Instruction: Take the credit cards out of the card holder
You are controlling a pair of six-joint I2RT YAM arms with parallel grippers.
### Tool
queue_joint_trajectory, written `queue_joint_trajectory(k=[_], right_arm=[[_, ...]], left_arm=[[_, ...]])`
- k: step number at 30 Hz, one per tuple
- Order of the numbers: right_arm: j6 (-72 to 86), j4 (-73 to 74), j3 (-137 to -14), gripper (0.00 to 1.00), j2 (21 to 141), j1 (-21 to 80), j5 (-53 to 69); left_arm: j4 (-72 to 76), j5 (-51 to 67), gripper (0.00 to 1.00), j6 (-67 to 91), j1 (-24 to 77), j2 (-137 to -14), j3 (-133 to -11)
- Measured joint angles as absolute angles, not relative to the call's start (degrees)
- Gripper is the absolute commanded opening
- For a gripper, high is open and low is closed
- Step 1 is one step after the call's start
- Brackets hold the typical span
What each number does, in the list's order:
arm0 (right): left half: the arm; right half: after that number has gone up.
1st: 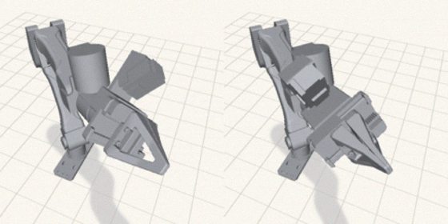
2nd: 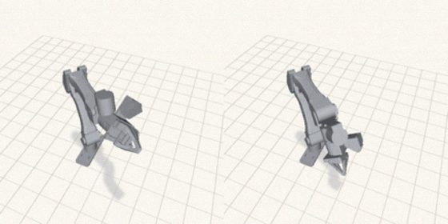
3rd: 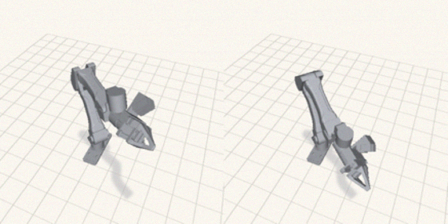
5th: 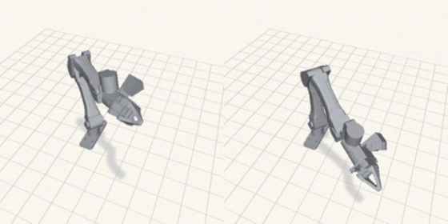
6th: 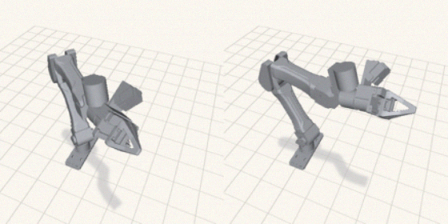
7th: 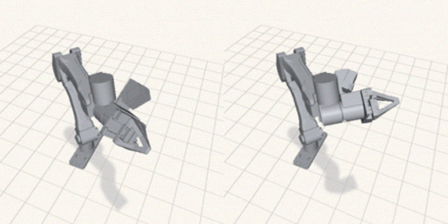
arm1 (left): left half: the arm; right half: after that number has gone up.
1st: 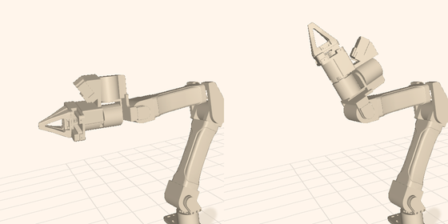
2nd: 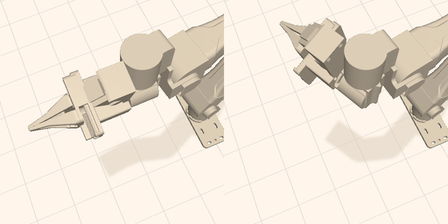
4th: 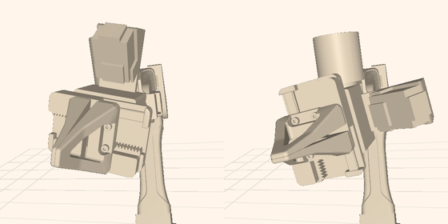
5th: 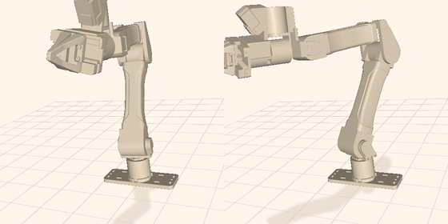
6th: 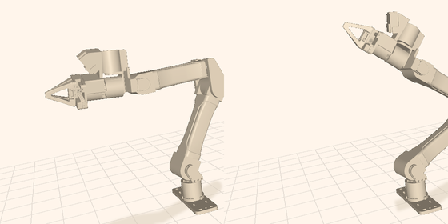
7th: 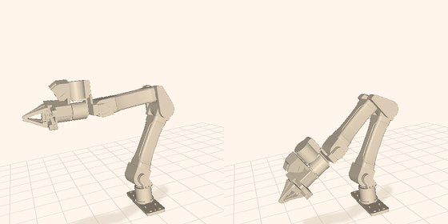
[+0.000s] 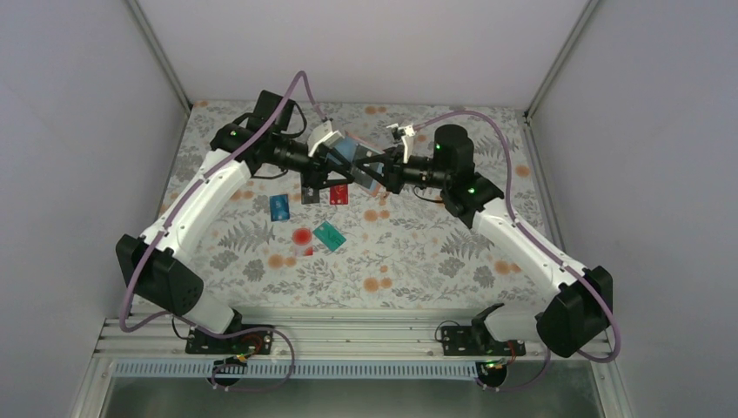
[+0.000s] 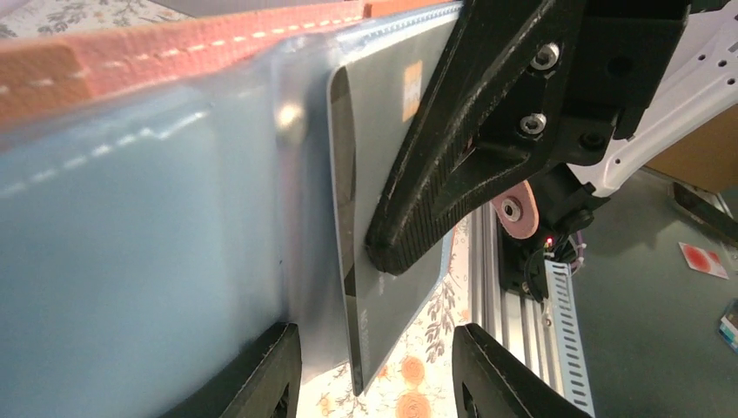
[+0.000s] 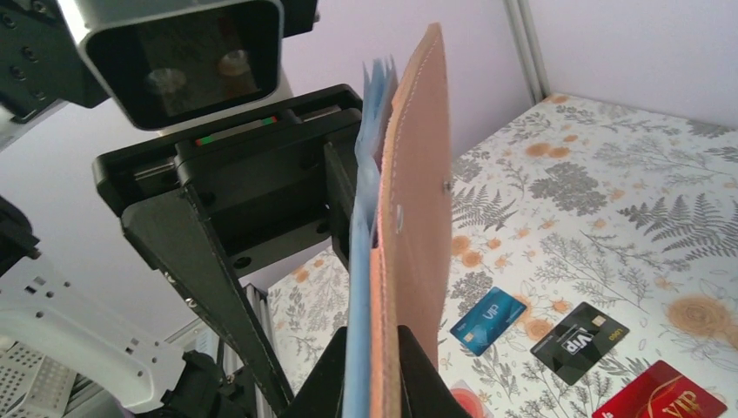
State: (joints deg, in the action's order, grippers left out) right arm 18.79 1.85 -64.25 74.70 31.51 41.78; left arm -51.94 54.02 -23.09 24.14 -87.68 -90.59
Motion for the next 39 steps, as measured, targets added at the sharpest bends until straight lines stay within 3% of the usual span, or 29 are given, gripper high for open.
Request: queue_joint_trajectory(k=[3, 9, 13, 19, 21, 24, 30, 39], right_arm=[[18.79, 0.89, -63.96, 0.04, 74.61, 31.44, 43.22], [18.81, 0.75, -63.96, 0.04, 74.22, 31.16, 44.66], [17.80, 0.45, -63.96, 0.06, 73.32, 31.18, 45.69], [15.86, 1.04, -63.96, 0.39, 72.99, 31.05, 46.17], [15.14, 1.13, -63.72, 0.46, 72.64, 30.68, 46.19], [13.58, 1.19, -61.73, 0.49, 70.72, 29.78, 47.00], [11.27, 2.02, -59.68, 0.42, 67.66, 27.62, 49.74], [9.58, 2.59, -58.94, 0.10, 67.20, 25.71, 52.51]], left_arm=[[-51.92, 54.89, 0.41, -22.87, 24.67, -87.68, -90.61], [-53.56, 53.89, 0.03, -23.99, 26.89, -87.81, -92.71], [-54.39, 54.30, 0.02, -24.84, 26.85, -87.81, -93.80], [-54.89, 55.31, 0.02, -25.30, 26.85, -87.37, -93.23], [-54.76, 56.14, 0.02, -25.32, 26.79, -86.98, -92.60], [-54.24, 57.39, 0.03, -25.61, 26.20, -86.59, -91.83], [-53.98, 59.02, 0.02, -26.96, 25.54, -86.28, -90.94], [-55.07, 60.25, 0.02, -29.30, 25.54, -85.60, -90.43]])
